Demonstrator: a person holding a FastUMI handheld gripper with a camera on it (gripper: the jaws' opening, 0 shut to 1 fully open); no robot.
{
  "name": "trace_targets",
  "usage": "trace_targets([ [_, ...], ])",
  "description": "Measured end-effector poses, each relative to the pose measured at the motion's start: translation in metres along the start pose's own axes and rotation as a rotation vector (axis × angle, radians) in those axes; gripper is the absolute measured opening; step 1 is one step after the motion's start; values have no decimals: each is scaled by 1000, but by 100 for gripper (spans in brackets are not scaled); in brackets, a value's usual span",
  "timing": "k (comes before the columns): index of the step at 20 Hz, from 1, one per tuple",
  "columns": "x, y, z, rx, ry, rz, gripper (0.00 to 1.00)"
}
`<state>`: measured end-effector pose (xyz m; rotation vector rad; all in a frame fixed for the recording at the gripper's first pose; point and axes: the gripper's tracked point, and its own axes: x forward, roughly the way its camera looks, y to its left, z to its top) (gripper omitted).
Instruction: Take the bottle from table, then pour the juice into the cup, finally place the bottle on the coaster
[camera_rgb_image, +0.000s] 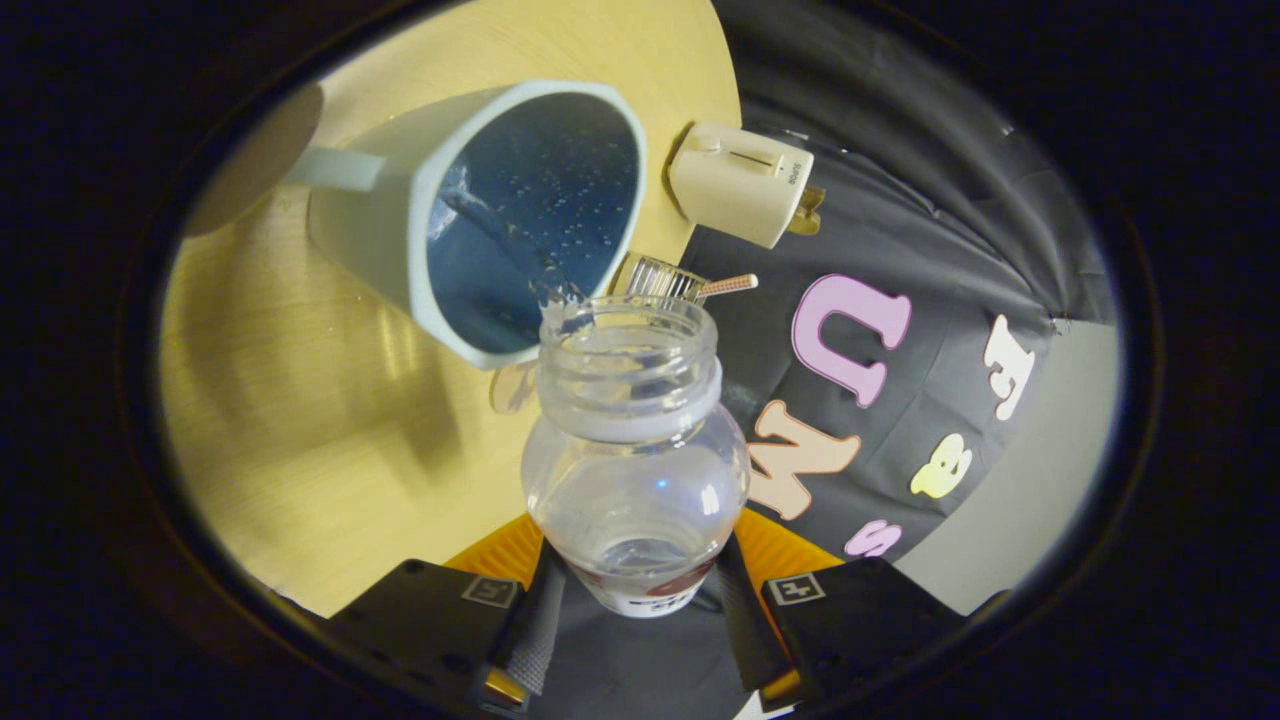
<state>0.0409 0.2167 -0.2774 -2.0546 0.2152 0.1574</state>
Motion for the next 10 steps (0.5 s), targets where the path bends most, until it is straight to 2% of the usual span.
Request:
trace_targets([
  [10, -4, -7, -1, -78, 14, -5, 75],
])
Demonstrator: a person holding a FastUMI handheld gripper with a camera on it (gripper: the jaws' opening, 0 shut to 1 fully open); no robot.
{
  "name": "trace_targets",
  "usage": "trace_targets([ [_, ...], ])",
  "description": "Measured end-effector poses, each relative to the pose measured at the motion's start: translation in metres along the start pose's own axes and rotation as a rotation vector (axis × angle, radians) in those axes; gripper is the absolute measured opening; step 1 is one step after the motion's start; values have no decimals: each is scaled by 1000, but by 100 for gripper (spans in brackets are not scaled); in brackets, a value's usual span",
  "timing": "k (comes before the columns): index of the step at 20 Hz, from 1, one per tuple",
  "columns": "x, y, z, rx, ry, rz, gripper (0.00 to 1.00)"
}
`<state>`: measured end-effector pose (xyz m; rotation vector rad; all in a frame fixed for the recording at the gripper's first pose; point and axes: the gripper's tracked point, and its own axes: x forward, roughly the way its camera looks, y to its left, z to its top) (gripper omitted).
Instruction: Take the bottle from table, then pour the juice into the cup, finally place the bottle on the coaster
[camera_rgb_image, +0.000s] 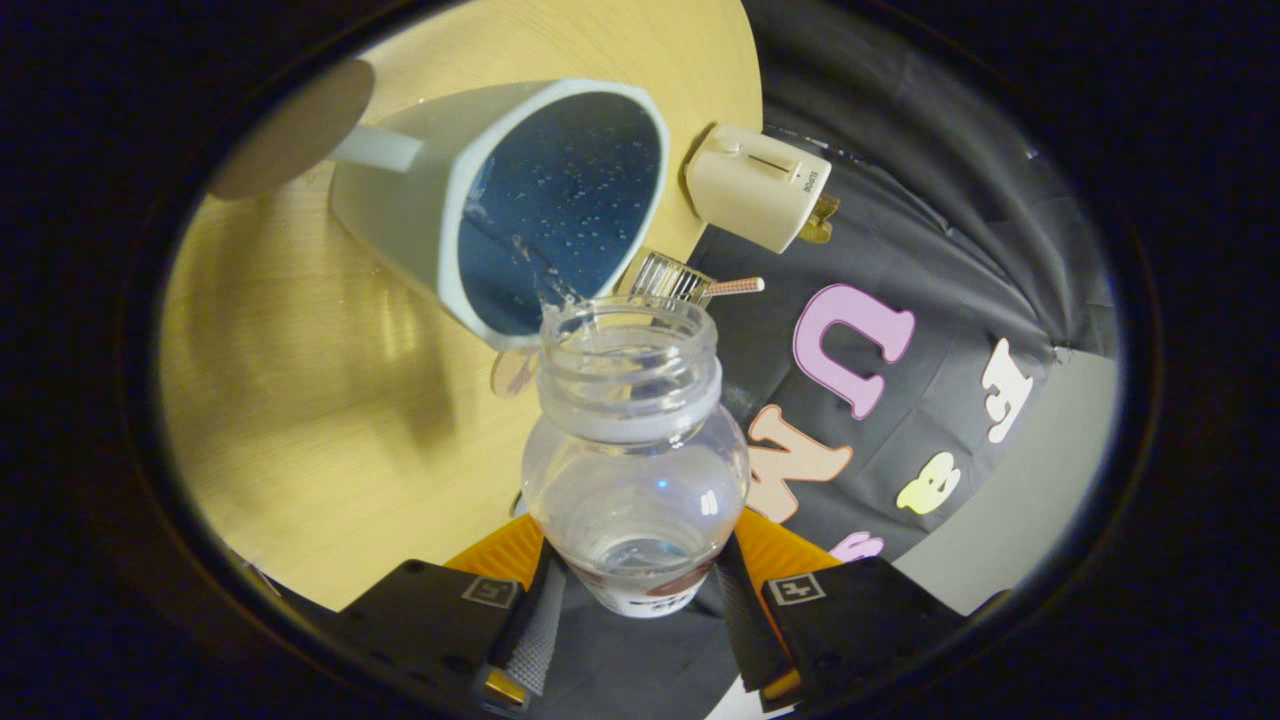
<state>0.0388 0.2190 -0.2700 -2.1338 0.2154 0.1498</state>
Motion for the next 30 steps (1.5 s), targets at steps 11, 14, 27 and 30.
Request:
trace_targets([
  [11, -2, -20, 1, -53, 8, -43, 75],
  [14, -3, -26, 1, -75, 2, -58, 75],
  [27, -4, -19, 10, -155, -11, -39, 75],
  [30, -1, -19, 7, -163, -8, -41, 75],
])
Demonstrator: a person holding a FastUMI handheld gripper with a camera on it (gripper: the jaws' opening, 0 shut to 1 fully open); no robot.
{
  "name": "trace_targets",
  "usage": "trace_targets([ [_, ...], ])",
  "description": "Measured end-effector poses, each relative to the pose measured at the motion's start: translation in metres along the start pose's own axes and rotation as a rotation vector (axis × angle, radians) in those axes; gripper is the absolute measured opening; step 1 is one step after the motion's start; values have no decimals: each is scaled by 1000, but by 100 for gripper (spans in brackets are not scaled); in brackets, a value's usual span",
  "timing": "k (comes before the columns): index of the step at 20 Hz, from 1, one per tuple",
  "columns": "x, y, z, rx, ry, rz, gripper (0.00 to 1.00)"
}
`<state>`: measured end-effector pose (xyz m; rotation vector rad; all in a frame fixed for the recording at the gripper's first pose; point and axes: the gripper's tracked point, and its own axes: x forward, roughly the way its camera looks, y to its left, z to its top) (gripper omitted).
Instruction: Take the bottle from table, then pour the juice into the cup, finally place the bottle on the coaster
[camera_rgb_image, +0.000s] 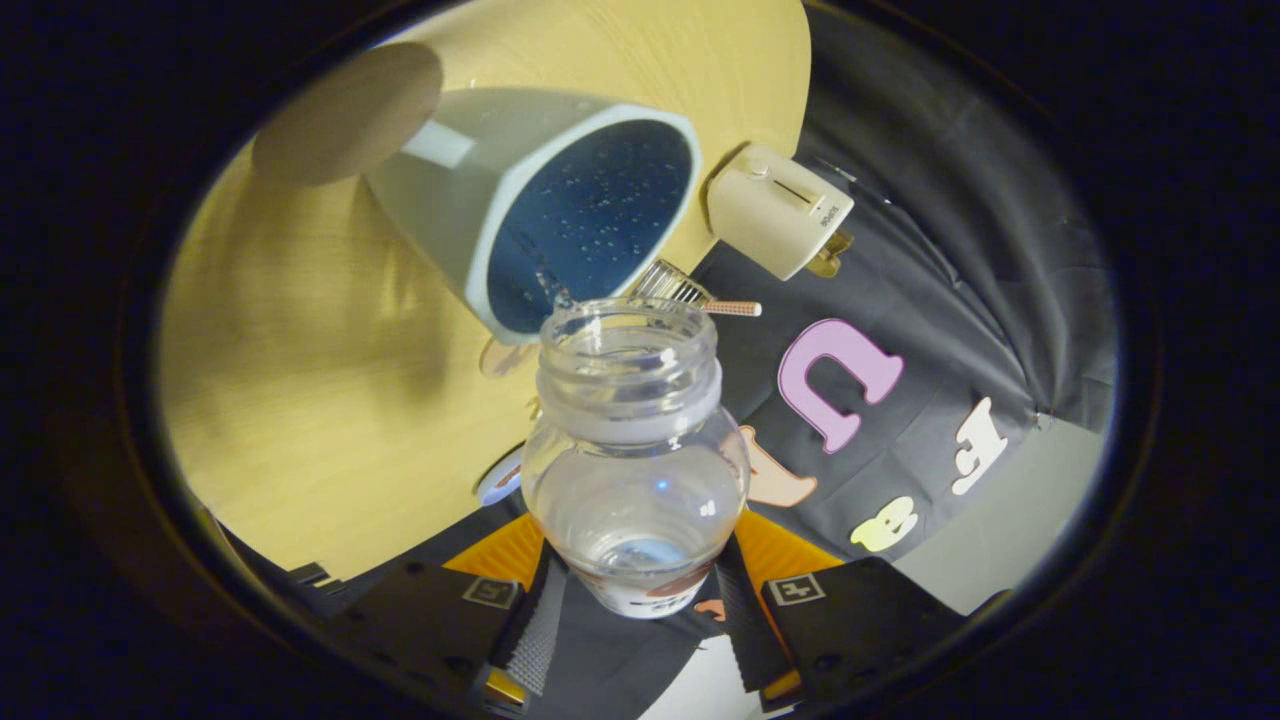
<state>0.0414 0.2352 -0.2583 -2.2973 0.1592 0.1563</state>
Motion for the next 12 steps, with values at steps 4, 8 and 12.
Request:
trace_targets([
  [4, 6, -2, 1, 21, -3, 2, 75],
  [8, 8, 8, 4, 87, -37, 39, 75],
  [12, 13, 16, -10, 202, -37, 70, 75],
])
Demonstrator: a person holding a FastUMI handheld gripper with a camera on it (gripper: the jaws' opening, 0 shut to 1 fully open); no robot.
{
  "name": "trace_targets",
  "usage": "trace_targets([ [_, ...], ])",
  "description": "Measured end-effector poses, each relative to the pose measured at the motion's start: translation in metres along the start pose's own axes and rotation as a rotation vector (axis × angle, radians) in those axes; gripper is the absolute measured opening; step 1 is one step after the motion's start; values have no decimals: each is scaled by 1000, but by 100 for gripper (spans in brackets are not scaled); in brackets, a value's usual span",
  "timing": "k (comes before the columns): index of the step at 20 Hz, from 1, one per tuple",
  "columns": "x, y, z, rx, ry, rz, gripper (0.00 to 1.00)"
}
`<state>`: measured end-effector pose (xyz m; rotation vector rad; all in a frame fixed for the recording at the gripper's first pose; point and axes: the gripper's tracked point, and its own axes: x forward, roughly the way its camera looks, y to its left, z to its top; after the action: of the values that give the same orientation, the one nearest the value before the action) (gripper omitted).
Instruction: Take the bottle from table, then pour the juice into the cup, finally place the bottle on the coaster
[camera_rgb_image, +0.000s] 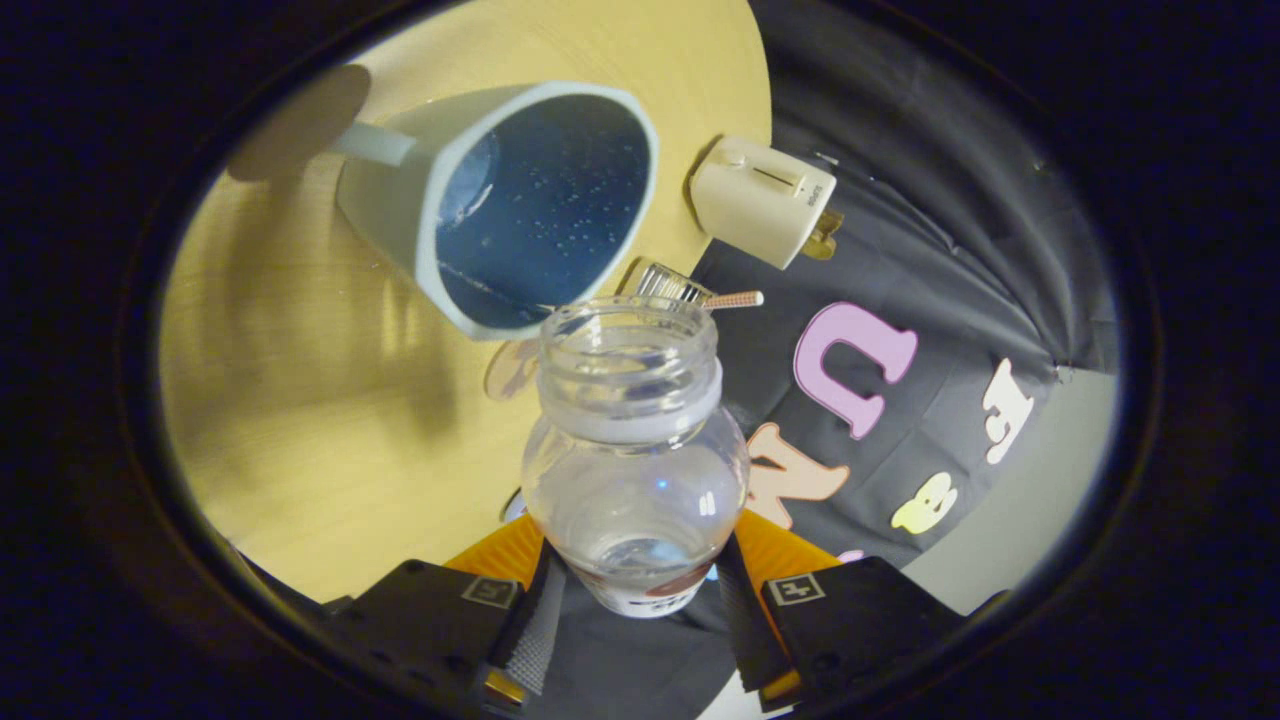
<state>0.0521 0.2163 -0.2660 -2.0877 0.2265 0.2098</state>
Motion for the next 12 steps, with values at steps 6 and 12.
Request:
trace_targets([
  [6, -2, 28, -13, 310, 25, 150, 75],
  [12, -29, 83, 6, 733, 61, 470, 75],
])
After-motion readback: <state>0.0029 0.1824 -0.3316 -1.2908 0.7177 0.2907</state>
